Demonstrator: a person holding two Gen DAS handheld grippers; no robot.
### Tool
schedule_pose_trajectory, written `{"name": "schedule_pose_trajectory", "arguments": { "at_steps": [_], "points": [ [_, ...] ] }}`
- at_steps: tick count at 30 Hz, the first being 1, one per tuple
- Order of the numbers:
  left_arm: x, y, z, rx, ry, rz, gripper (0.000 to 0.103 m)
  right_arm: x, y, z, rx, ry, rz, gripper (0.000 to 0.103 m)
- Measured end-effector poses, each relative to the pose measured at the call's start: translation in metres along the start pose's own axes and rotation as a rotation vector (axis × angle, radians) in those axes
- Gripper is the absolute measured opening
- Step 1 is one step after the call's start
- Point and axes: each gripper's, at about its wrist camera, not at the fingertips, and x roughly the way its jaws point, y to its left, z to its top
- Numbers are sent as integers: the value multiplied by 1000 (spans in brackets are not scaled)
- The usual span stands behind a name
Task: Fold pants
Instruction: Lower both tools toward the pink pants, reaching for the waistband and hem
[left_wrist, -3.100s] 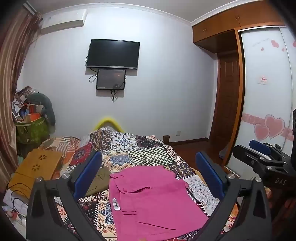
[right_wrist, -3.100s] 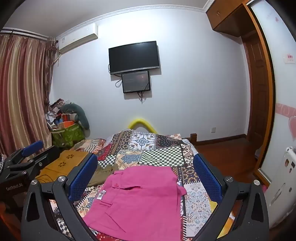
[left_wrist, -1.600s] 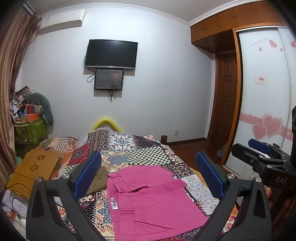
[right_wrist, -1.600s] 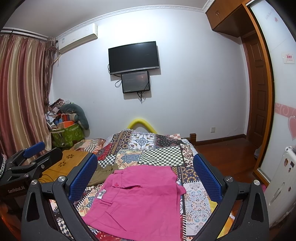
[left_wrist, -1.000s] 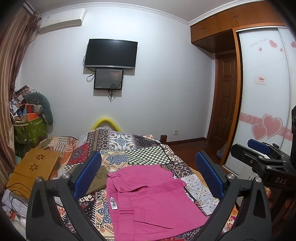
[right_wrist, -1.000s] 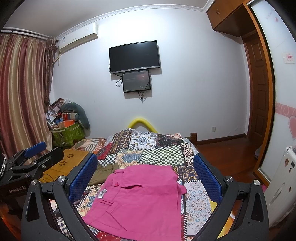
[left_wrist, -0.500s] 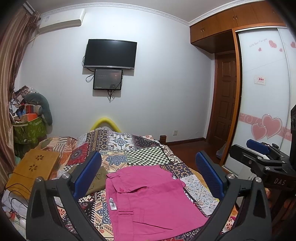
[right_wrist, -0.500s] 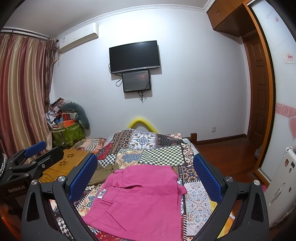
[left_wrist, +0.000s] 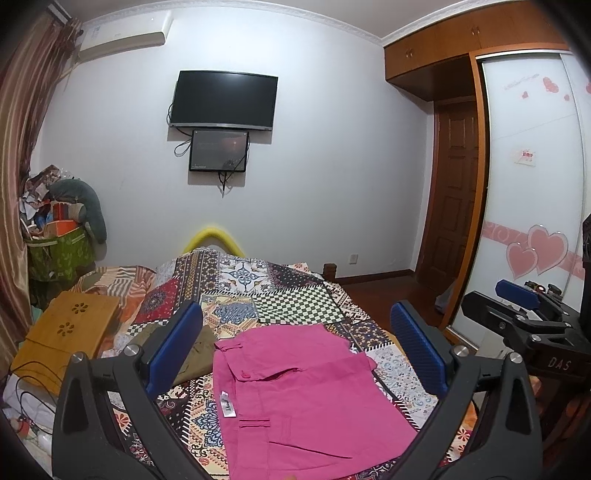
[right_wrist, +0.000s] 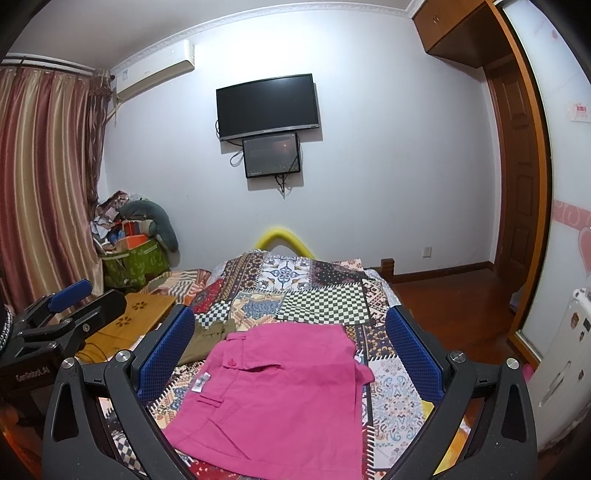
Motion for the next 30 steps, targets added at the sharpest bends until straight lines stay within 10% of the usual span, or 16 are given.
{"name": "schedule_pose_trajectory", "arguments": {
  "at_steps": [30],
  "points": [
    [214, 116, -57, 3, 420, 85, 103, 124, -81, -52, 4, 306, -141, 101]
  ]
}}
